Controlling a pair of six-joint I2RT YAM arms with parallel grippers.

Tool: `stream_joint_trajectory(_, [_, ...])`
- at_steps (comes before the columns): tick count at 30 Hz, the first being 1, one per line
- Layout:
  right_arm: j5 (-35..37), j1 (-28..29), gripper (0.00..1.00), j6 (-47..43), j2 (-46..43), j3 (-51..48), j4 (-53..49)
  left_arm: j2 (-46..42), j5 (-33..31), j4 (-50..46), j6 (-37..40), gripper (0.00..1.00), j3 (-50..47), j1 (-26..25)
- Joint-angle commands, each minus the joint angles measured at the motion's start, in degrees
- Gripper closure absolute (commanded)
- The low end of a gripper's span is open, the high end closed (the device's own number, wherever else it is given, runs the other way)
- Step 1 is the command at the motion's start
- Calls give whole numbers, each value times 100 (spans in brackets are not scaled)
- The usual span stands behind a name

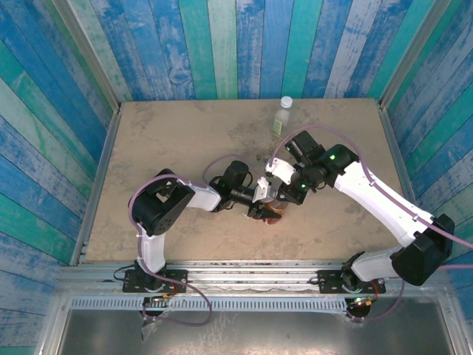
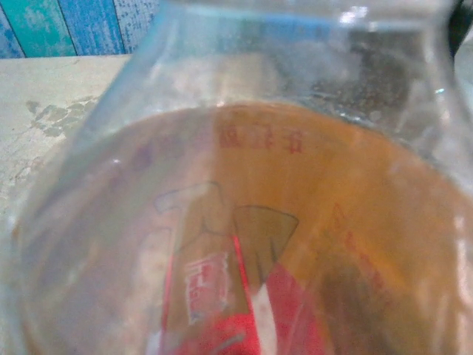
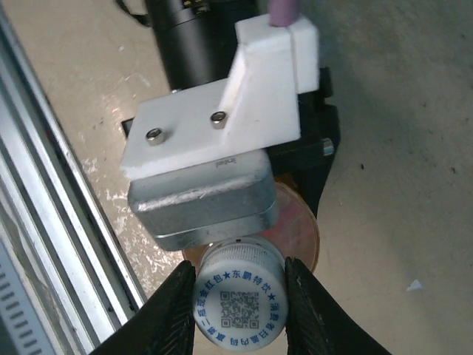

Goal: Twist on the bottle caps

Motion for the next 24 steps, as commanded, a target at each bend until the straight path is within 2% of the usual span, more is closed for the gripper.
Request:
stream_joint_trajectory(1, [526,63,78,1824,86,117,-79,344,-733,-909,-222,42,-146,2])
stream_joint_trajectory(6, [1123,198,79,4107,117,78,-132,389,-826,-966,-206,43,-98,10])
stream_joint_trajectory(8, [1250,323,76,4526,185,108,-138,390,-841,-962,-204,43,-105,0])
stream_joint_trajectory(11, [1398,401,70,4445,182,252,-140,376,-845,-977,-200,43,-132,6])
stream_joint_trajectory(15, [1353,376,40,3704,-98,413,-34,315,-730,-673,-301,43,-320,9])
stream_joint_trajectory(17, [1230,366,32,3268,-355,393,128,295,-682,-554,-367,43,-380,9])
stream_joint_trajectory(20, [1215,290,34,2987,-876,82,663,273,-657,-430,-423,43,-447,18])
stream_joint_trajectory(24, [659,-70,53,3235,-1438,-790,1842,290,-654,-439,-424,43,-432,18])
